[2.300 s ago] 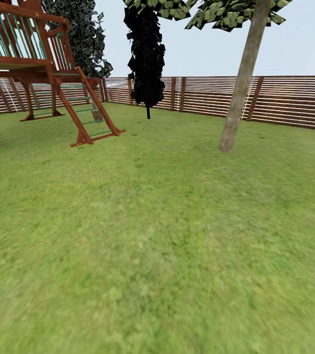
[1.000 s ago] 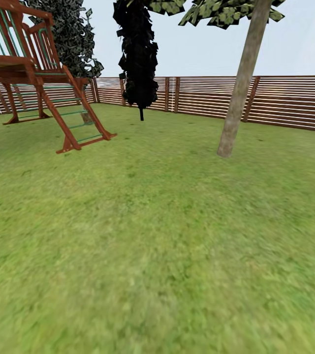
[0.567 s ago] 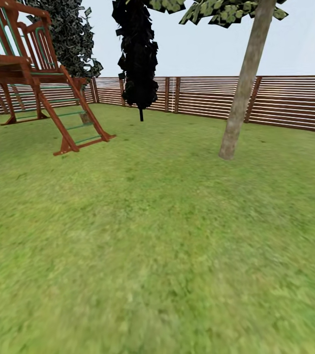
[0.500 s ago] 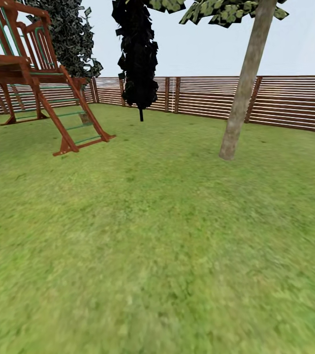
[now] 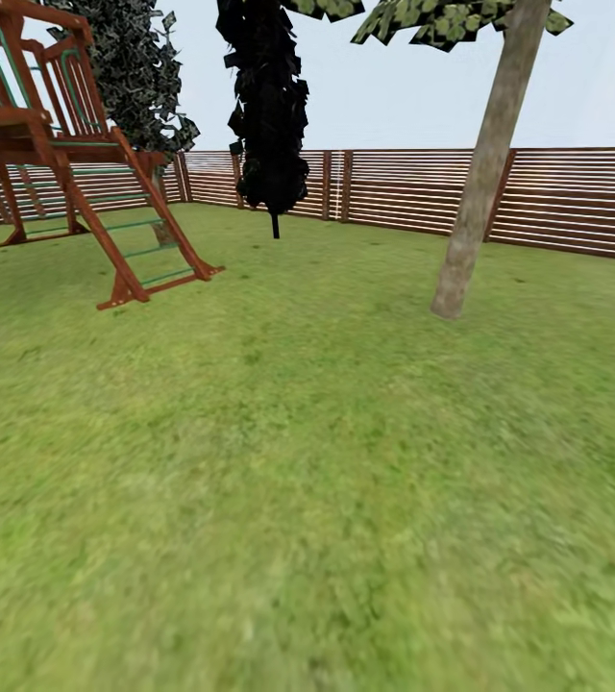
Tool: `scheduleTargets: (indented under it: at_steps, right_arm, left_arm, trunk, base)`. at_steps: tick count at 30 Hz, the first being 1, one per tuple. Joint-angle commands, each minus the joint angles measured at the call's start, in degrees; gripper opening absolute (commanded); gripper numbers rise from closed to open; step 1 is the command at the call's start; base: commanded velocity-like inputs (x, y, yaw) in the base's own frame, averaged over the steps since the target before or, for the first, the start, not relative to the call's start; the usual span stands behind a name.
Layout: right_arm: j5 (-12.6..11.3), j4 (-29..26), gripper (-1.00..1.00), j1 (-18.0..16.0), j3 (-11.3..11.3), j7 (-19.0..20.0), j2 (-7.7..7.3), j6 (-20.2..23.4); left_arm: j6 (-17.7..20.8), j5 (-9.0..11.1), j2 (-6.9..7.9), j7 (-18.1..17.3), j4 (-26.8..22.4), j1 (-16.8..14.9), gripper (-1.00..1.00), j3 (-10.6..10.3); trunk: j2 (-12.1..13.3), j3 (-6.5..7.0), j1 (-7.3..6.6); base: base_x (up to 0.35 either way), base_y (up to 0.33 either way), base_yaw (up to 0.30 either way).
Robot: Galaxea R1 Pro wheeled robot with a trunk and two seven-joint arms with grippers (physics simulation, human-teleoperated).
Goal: Take the three Easter eggs out of the wicker basket on the lawn in the garden, then place them on the lawn next to a single tree (choose any tree) so that all three eggs are next to the same tree and none are left in the basket.
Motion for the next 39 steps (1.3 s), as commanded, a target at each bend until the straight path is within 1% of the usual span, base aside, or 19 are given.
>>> scheduleTargets:
  at_steps: [1, 39]
  right_arm:
    - [0.4, 0.0, 1.0, 0.0, 0.0, 0.0, -0.03, -0.2]
    - [0.4, 0.0, 1.0, 0.0, 0.1, 0.0, -0.03, -0.2]
  left_arm:
    - [0.0, 0.1, -0.02, 0.0, 0.0, 0.0, 1.0, 0.3]
    - [0.0, 0.1, -0.02, 0.0, 0.0, 0.0, 1.0, 0.3]
  trunk:
    - [0.0, -0.05, 0.03]
    - [0.0, -0.05, 0.03]
  base:
    - [0.328, 0.0, 0.0]
    - [0.328, 0.0, 0.0]
